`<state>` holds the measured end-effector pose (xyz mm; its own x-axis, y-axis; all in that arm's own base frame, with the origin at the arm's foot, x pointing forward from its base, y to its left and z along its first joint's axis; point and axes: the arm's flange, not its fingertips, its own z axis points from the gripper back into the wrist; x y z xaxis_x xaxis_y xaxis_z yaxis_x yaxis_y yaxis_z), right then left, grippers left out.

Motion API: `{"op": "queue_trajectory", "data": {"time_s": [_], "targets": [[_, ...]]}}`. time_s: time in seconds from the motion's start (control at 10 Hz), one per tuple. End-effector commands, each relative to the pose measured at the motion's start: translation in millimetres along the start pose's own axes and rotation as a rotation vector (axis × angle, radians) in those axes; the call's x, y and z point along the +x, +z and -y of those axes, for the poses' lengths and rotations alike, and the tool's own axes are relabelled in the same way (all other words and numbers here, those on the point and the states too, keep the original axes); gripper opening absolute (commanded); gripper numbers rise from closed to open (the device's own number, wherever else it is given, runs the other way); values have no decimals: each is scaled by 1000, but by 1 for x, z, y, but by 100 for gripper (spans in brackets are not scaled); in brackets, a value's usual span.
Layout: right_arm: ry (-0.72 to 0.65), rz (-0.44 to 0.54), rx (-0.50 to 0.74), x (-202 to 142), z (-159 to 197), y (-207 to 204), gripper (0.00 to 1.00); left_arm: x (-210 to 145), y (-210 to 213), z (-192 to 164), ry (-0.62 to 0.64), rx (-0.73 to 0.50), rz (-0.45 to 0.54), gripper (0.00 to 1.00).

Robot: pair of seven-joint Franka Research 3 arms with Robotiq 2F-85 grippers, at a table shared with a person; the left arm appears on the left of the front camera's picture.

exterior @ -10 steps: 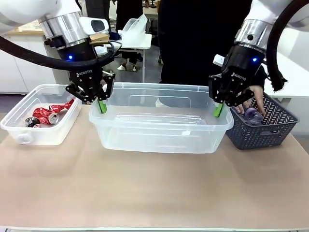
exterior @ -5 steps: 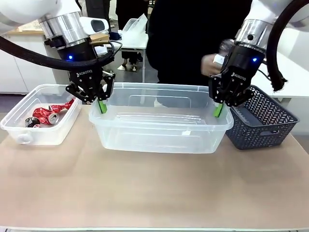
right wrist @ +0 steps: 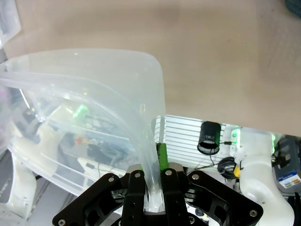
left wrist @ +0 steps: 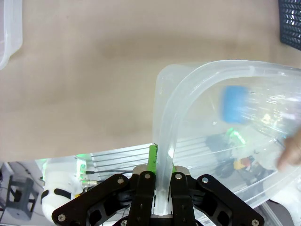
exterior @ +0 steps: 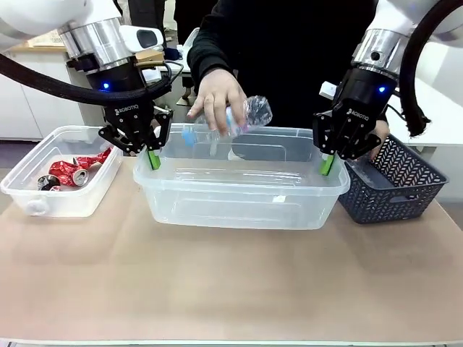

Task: Sort the waste into each basket.
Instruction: Offer the picked Organizing box to the human.

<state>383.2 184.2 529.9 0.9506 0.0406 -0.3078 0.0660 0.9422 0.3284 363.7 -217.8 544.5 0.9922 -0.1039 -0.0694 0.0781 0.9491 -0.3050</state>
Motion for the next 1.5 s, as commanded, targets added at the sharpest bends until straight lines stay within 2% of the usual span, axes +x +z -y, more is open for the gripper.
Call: {"op": "queue_trajectory", "data": {"time_s": [0.0, 1.4], "targets": [[-8, 5, 9, -3, 5, 2, 0, 1, 4, -5, -5, 14, -6, 0], [-8, 5, 9, -3, 5, 2, 0, 1, 4, -5, -5, 14, -6, 0]]}}
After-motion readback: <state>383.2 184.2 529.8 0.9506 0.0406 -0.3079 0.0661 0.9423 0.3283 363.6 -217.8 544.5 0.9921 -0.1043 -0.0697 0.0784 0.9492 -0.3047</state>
